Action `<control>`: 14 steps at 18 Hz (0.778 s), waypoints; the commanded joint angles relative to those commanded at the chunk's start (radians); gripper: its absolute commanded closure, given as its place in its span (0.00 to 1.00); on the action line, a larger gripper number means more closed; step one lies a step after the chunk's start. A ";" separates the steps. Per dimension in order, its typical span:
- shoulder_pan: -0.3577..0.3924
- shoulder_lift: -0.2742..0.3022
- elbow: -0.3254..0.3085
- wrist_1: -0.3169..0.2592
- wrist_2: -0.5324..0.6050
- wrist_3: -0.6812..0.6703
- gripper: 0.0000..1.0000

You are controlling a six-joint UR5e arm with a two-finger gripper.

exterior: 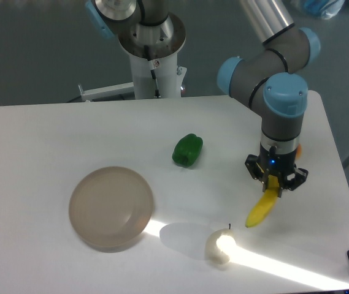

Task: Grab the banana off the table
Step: 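Lift the held banana up off the table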

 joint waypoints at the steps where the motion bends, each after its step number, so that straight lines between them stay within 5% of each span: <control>1: -0.002 -0.002 0.011 -0.003 0.000 0.014 0.69; 14: -0.018 -0.014 0.071 -0.005 0.002 0.031 0.69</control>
